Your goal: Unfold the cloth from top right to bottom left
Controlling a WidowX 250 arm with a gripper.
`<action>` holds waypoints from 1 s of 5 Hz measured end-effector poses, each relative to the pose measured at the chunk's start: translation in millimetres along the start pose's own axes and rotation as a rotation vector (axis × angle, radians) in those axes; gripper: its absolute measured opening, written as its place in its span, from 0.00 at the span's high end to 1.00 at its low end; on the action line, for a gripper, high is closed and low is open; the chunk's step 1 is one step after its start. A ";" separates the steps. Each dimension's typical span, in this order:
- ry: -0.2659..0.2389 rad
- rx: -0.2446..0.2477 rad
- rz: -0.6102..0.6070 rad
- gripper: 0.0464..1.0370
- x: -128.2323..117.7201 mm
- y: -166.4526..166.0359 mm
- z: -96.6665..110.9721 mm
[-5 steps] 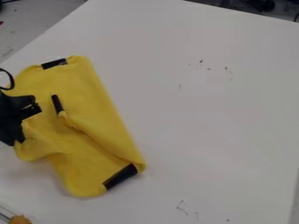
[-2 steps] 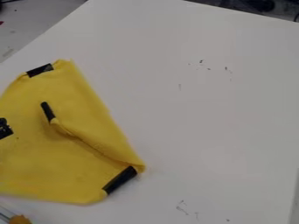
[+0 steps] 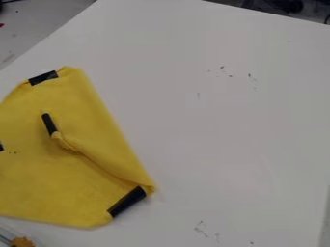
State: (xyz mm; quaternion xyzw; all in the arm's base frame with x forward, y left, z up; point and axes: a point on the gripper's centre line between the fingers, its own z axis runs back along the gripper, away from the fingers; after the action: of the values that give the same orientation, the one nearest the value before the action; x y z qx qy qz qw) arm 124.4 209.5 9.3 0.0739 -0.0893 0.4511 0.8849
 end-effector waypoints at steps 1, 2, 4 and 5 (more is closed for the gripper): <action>-0.006 0.036 -0.026 0.04 10.5 8.6 -0.4; -0.022 0.091 -0.067 0.03 25.9 26.3 5.9; -0.032 0.025 -0.261 0.04 46.6 13.7 17.2; -0.010 -0.036 -0.390 0.04 51.5 -5.6 24.0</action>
State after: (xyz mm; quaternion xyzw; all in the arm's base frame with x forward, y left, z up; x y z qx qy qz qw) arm 156.5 241.6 44.0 0.0762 -0.0859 0.2688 0.9563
